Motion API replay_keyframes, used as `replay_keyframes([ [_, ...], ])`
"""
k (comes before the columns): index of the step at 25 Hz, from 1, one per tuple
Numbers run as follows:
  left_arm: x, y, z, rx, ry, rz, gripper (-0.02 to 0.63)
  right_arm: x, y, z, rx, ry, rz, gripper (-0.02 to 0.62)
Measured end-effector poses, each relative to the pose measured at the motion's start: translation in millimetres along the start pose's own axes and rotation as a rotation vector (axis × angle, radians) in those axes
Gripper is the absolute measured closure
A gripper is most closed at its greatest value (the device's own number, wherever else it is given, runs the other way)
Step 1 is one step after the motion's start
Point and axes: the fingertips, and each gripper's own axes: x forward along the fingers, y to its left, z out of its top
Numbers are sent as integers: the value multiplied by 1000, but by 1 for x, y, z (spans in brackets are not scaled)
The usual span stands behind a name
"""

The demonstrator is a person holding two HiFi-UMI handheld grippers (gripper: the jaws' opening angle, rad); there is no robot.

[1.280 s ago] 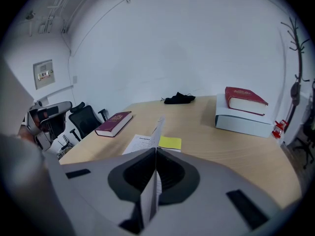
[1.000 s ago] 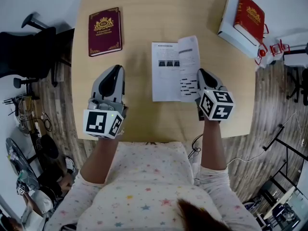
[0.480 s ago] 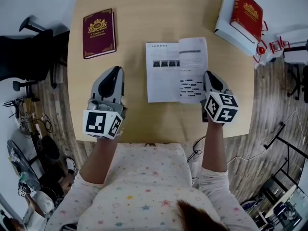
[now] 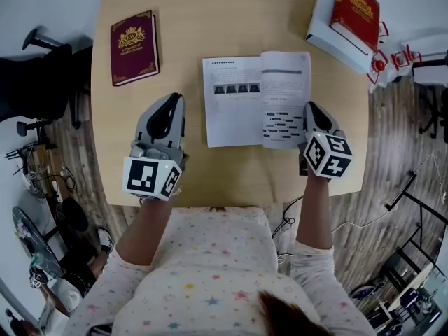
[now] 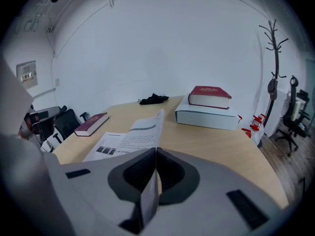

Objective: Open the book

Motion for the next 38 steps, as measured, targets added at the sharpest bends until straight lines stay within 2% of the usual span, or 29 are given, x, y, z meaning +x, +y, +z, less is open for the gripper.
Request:
replay_keyframes([
  [23,24,-32,-16,2,30,-67,578,4,-43,-24,-36,13,-81,589],
  [38,36,-40,-24,5,49,-82,578,18,-53,-29,-123,22,-117,589],
])
